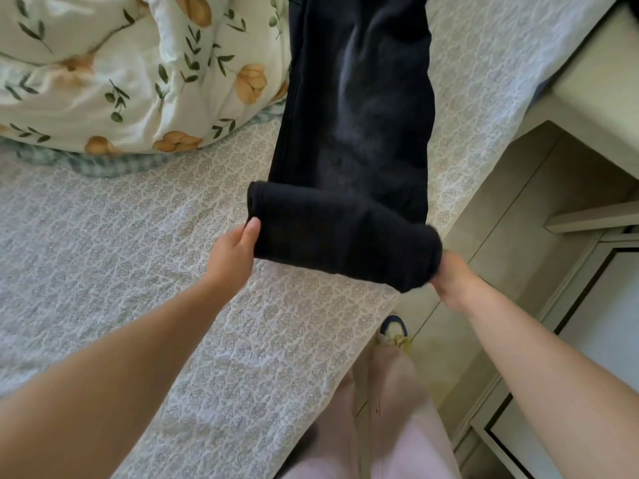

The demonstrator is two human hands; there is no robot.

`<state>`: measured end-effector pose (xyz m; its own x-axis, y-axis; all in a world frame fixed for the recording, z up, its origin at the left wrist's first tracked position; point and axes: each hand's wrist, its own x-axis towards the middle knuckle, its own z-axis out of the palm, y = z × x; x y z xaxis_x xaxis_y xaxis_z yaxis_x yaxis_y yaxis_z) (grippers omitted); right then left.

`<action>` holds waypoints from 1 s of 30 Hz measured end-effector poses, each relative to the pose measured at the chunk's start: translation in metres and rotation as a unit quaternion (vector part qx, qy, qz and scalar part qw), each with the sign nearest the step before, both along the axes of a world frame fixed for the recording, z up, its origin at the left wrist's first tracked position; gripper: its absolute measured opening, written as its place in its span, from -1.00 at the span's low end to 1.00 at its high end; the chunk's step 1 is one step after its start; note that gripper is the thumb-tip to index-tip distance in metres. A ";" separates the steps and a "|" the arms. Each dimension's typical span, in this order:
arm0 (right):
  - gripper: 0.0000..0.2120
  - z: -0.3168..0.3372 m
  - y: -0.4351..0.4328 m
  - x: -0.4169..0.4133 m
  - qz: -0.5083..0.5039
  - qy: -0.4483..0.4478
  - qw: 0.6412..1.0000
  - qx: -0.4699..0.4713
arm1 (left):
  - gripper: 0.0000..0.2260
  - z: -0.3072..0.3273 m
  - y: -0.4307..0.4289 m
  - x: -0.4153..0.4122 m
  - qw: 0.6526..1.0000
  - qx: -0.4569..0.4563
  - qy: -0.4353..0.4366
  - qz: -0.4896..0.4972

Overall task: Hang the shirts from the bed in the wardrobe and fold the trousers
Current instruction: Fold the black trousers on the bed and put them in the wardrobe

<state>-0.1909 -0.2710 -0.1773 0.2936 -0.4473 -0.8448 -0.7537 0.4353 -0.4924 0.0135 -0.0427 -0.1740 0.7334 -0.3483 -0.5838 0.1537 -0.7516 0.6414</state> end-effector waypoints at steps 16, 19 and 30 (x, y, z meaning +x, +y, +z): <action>-0.72 -0.013 0.011 0.011 0.110 -0.009 0.968 -0.225 | -0.71 -0.017 -0.026 0.025 0.993 -0.037 -0.049 -0.105; -0.81 -0.010 0.009 0.012 0.036 -0.028 0.942 -0.333 | -0.75 -0.015 -0.041 0.026 0.979 -0.066 -0.163 -0.100; -0.59 -0.029 0.018 0.015 0.060 0.117 0.951 -0.280 | -0.74 -0.038 -0.038 0.011 0.991 0.085 -0.072 -0.071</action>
<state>-0.1761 -0.2533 -0.2059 0.2046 -0.8216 -0.5321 -0.8990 0.0574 -0.4343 0.0249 -0.0809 -0.2118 0.7643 -0.3602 -0.5349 -0.0459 -0.8578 0.5119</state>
